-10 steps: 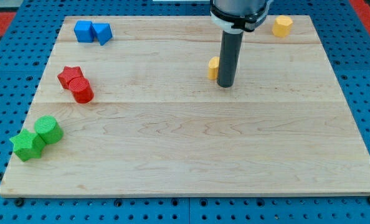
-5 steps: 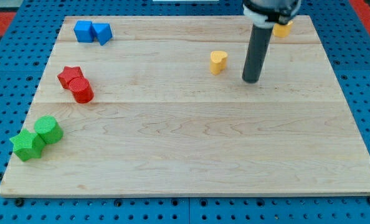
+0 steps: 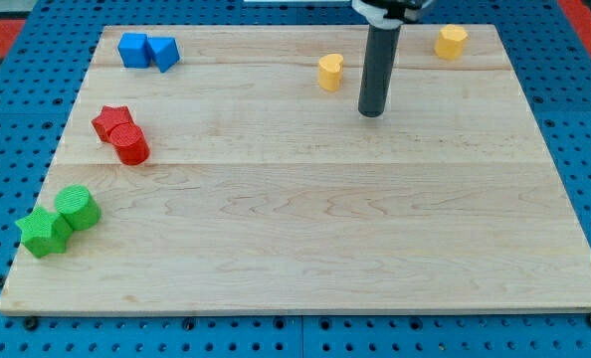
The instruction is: Move yellow heart towards yellow hexagon
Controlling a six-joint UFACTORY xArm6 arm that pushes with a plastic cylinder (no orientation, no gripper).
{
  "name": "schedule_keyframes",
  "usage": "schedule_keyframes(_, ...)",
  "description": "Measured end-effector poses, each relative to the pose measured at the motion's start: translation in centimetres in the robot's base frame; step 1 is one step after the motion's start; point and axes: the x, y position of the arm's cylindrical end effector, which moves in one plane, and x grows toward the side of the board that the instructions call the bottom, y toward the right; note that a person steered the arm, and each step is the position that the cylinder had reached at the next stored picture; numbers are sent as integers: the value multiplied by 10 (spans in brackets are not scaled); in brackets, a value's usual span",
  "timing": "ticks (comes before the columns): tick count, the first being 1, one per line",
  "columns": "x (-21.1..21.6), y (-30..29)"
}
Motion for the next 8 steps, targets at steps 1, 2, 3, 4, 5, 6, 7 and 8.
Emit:
schedule_keyframes(1,6,-58)
schedule_keyframes(2,-24,-52)
schedule_keyframes(3,-50,-18)
schedule_keyframes(4,-50,7)
schedule_keyframes(5,-50,16)
schedule_keyframes(6,-50,25)
schedule_keyframes(7,-50,35)
schedule_keyframes(8,-24,44)
